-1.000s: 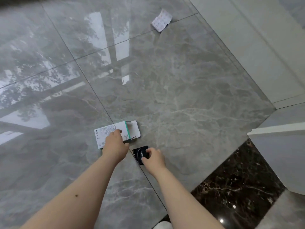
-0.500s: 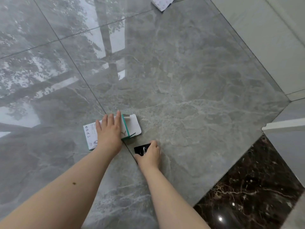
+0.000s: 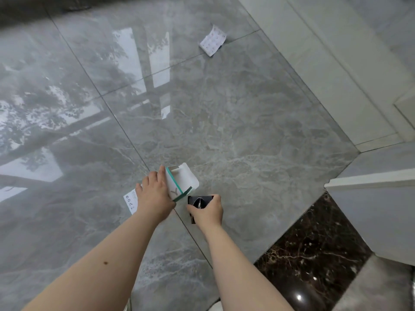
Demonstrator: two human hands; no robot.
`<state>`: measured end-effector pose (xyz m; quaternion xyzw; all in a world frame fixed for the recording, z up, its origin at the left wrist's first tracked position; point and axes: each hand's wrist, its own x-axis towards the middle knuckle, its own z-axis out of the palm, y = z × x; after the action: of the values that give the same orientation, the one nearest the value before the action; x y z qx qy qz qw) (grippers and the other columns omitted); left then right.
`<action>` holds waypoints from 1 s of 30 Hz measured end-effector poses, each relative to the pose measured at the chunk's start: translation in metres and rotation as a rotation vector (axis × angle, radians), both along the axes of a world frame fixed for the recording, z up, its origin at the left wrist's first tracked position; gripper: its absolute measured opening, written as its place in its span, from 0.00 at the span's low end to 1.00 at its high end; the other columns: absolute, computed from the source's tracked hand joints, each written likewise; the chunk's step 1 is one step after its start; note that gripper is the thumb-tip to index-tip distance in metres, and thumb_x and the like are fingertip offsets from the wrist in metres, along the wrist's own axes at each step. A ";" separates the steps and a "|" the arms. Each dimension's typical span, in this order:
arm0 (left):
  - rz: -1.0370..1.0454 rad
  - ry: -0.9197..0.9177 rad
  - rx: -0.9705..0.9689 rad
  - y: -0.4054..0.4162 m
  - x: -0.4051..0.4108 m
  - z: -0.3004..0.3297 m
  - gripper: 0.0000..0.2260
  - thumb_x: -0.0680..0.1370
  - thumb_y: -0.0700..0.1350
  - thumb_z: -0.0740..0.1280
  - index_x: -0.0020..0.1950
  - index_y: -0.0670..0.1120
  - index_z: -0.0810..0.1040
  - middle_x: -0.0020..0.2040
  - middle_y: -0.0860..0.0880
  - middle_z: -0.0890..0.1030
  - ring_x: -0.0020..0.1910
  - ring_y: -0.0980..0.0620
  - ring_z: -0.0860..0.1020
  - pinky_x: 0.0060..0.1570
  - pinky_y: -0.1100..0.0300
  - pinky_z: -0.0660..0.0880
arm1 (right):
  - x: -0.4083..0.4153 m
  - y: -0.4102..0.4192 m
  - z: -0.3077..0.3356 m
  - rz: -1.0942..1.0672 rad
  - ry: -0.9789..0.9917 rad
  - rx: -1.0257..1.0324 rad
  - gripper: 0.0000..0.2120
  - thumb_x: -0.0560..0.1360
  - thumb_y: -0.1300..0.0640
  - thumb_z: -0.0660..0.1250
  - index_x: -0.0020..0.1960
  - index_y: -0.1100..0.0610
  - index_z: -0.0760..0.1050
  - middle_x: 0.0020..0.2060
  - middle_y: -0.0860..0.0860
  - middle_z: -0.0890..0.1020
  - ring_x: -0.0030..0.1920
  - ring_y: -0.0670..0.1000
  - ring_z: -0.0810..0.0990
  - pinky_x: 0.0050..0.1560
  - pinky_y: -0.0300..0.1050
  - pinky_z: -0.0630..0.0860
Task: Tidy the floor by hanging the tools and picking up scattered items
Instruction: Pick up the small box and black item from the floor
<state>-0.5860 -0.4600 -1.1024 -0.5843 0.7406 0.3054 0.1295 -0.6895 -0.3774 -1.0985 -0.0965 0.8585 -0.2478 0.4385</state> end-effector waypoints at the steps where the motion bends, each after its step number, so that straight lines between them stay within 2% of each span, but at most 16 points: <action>1: 0.014 0.006 0.001 -0.003 -0.002 0.017 0.45 0.70 0.50 0.71 0.78 0.46 0.47 0.69 0.44 0.64 0.68 0.42 0.64 0.71 0.46 0.60 | -0.002 -0.003 0.017 -0.021 -0.011 -0.006 0.25 0.66 0.60 0.76 0.57 0.61 0.67 0.49 0.54 0.76 0.45 0.52 0.76 0.51 0.49 0.80; 5: 0.094 0.046 -0.004 -0.024 -0.007 0.083 0.45 0.69 0.51 0.72 0.77 0.45 0.48 0.69 0.43 0.65 0.69 0.42 0.65 0.69 0.48 0.63 | -0.013 -0.024 0.079 -0.042 -0.013 -0.036 0.26 0.65 0.58 0.76 0.56 0.61 0.66 0.46 0.51 0.74 0.44 0.52 0.75 0.44 0.45 0.78; 9: 0.153 0.103 -0.062 -0.042 -0.003 0.154 0.45 0.69 0.51 0.72 0.77 0.44 0.48 0.69 0.43 0.65 0.68 0.43 0.65 0.68 0.49 0.64 | -0.017 -0.049 0.148 -0.008 0.022 -0.067 0.27 0.65 0.57 0.76 0.57 0.61 0.66 0.46 0.51 0.73 0.44 0.51 0.75 0.42 0.40 0.75; 13: 0.252 0.130 -0.072 -0.047 0.007 0.207 0.45 0.70 0.52 0.71 0.78 0.43 0.47 0.70 0.42 0.64 0.70 0.43 0.65 0.68 0.50 0.65 | -0.009 -0.068 0.204 0.065 0.034 -0.110 0.26 0.65 0.59 0.76 0.57 0.60 0.66 0.46 0.51 0.73 0.40 0.49 0.74 0.28 0.34 0.71; 15: 0.313 0.154 -0.101 -0.046 0.017 0.231 0.44 0.72 0.53 0.69 0.78 0.42 0.46 0.71 0.42 0.63 0.70 0.43 0.64 0.69 0.51 0.64 | 0.002 -0.078 0.228 0.129 0.026 -0.125 0.25 0.65 0.58 0.76 0.55 0.59 0.65 0.47 0.51 0.73 0.41 0.50 0.75 0.28 0.33 0.71; 18: 0.416 0.186 -0.144 -0.039 0.036 0.257 0.42 0.73 0.54 0.67 0.78 0.42 0.46 0.72 0.42 0.62 0.71 0.43 0.63 0.70 0.50 0.63 | 0.023 -0.089 0.256 0.227 0.004 -0.158 0.24 0.66 0.58 0.76 0.51 0.57 0.63 0.45 0.50 0.72 0.35 0.43 0.72 0.19 0.29 0.67; 20: 0.512 0.198 -0.179 -0.038 0.060 0.277 0.42 0.73 0.53 0.67 0.78 0.42 0.47 0.73 0.42 0.61 0.72 0.42 0.62 0.70 0.50 0.63 | 0.043 -0.099 0.276 0.309 -0.001 -0.175 0.24 0.66 0.58 0.76 0.51 0.57 0.62 0.45 0.50 0.72 0.36 0.43 0.72 0.21 0.30 0.67; 24: 0.667 0.153 -0.211 -0.036 0.122 0.311 0.42 0.72 0.52 0.68 0.77 0.42 0.47 0.71 0.42 0.61 0.70 0.41 0.63 0.67 0.49 0.65 | 0.093 -0.111 0.312 0.463 0.008 -0.188 0.26 0.66 0.58 0.76 0.56 0.59 0.64 0.47 0.51 0.71 0.45 0.52 0.74 0.37 0.40 0.76; 30: 0.937 0.129 -0.265 0.002 0.244 0.346 0.47 0.69 0.54 0.72 0.77 0.42 0.47 0.71 0.42 0.61 0.70 0.42 0.63 0.66 0.50 0.66 | 0.210 -0.105 0.346 0.726 -0.042 -0.215 0.27 0.66 0.58 0.76 0.58 0.61 0.66 0.46 0.52 0.72 0.44 0.52 0.74 0.42 0.45 0.79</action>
<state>-0.3419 -0.4580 -0.7568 -0.8460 0.4370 0.2696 -0.1436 -0.4792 -0.4827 -0.7523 -0.4348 0.7284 -0.1670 0.5025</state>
